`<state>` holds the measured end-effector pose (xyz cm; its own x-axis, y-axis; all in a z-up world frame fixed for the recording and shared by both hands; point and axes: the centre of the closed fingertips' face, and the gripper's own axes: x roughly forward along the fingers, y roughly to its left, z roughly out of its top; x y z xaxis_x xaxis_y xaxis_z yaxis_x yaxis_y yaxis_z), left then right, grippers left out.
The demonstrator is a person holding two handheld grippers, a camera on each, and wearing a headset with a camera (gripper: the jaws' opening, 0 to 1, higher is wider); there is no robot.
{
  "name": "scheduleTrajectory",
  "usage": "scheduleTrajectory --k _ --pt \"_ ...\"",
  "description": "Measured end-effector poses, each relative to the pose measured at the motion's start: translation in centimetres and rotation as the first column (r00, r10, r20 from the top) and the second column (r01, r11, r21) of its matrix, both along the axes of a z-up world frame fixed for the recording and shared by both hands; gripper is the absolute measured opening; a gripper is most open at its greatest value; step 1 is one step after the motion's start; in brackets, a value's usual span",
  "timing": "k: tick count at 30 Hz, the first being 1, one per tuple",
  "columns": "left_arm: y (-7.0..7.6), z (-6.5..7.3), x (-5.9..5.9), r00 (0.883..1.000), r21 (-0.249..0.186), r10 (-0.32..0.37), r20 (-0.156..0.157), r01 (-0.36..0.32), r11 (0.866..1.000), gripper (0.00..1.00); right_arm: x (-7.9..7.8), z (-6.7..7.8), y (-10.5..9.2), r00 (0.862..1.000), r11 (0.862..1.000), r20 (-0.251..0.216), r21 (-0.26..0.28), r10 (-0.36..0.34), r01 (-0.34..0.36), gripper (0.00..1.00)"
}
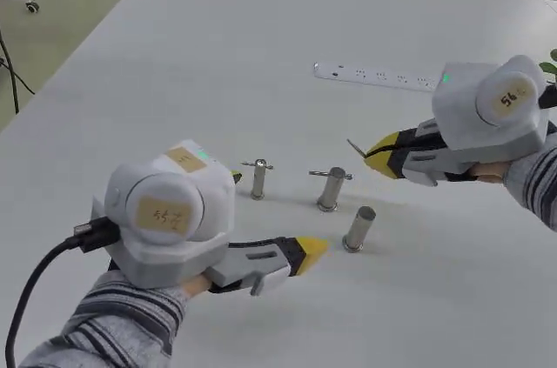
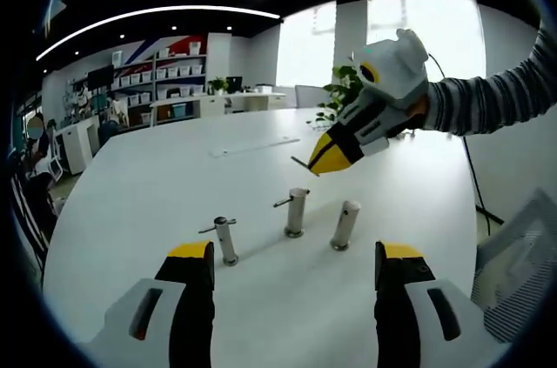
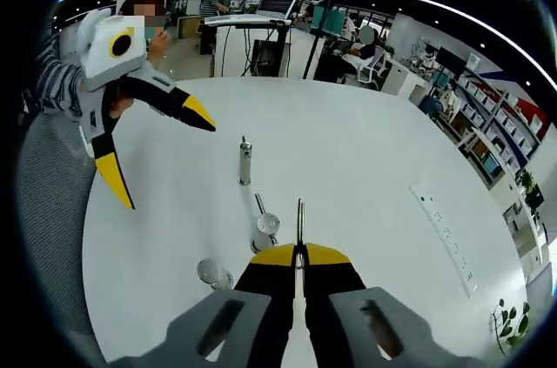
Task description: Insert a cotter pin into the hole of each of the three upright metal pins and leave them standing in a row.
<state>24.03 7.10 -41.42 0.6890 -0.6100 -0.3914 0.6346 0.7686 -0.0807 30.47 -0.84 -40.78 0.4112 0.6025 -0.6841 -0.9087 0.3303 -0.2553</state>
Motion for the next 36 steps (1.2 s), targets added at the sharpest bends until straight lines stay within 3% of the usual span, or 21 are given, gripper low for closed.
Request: scheduleTrajectory --k 8,19,25,28,36 --pt "-0.9 0.3 -0.5 0.999 -0.038 -0.039 -0.009 0.039 0.999 0.64 -3.3 0.4 1.0 0.996 0.996 0.027 -0.031 0.082 -0.081 0.0" --pt "-2.4 0.7 -1.5 0.994 -0.115 -0.1 -0.037 0.095 0.989 0.47 -6.7 -0.7 1.0 0.984 0.981 0.047 -0.098 0.17 -0.165 0.0" --pt "-3.2 0.9 -2.2 0.988 -0.159 -0.143 -0.056 0.132 0.978 0.37 -8.0 -1.0 1.1 0.977 0.973 0.051 -0.12 0.207 -0.199 0.0" --pt "-3.9 1.0 -2.7 0.98 -0.21 -0.179 -0.083 0.159 0.965 0.29 -8.6 -1.4 1.2 0.973 0.968 0.054 -0.134 0.223 -0.214 0.0" --pt "-4.6 0.9 -3.4 0.972 -0.232 -0.216 -0.097 0.189 0.954 0.19 -10.2 -2.2 1.3 0.966 0.957 0.044 -0.15 0.256 -0.247 0.0"
